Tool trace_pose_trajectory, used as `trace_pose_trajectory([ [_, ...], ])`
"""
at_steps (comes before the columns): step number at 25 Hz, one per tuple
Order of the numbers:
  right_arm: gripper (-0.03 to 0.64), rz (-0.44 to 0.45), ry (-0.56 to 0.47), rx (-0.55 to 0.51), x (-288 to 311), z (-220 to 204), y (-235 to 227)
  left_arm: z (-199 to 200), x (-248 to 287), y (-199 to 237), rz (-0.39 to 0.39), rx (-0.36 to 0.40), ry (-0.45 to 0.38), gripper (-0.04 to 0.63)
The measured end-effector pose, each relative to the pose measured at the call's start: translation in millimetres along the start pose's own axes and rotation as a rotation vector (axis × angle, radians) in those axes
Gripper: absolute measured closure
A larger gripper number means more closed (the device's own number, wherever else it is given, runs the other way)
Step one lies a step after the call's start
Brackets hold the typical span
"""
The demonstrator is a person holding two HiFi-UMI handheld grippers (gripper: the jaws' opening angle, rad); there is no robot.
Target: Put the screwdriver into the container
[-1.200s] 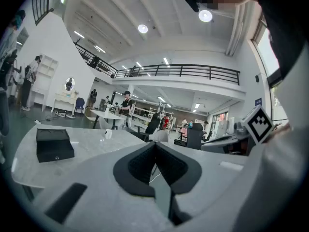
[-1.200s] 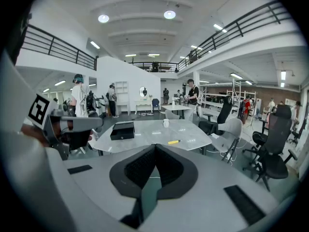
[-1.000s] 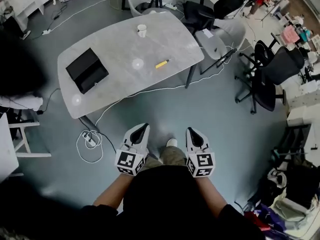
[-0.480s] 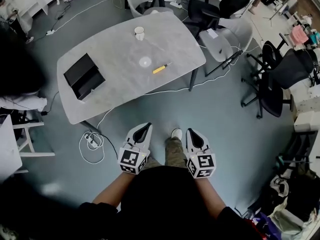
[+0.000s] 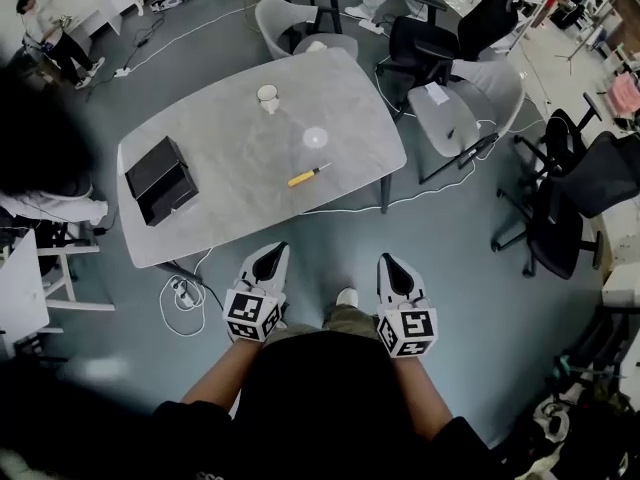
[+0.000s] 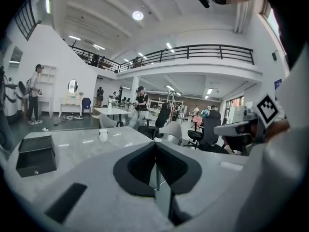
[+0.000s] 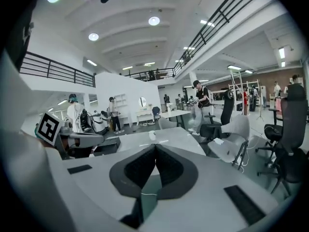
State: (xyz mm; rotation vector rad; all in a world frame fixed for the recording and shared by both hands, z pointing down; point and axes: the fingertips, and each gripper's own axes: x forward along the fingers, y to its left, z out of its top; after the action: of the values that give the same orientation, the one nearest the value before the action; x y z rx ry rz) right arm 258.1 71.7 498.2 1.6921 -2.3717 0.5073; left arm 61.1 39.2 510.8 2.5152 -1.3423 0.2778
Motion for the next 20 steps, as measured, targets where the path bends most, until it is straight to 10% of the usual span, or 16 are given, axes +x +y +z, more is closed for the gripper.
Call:
trace_pose_trajectory([
  [20,0.606,0.096,0.007,0.014,63,20,-90,8,110,-2,0.059,0.085,0.142,0.580],
])
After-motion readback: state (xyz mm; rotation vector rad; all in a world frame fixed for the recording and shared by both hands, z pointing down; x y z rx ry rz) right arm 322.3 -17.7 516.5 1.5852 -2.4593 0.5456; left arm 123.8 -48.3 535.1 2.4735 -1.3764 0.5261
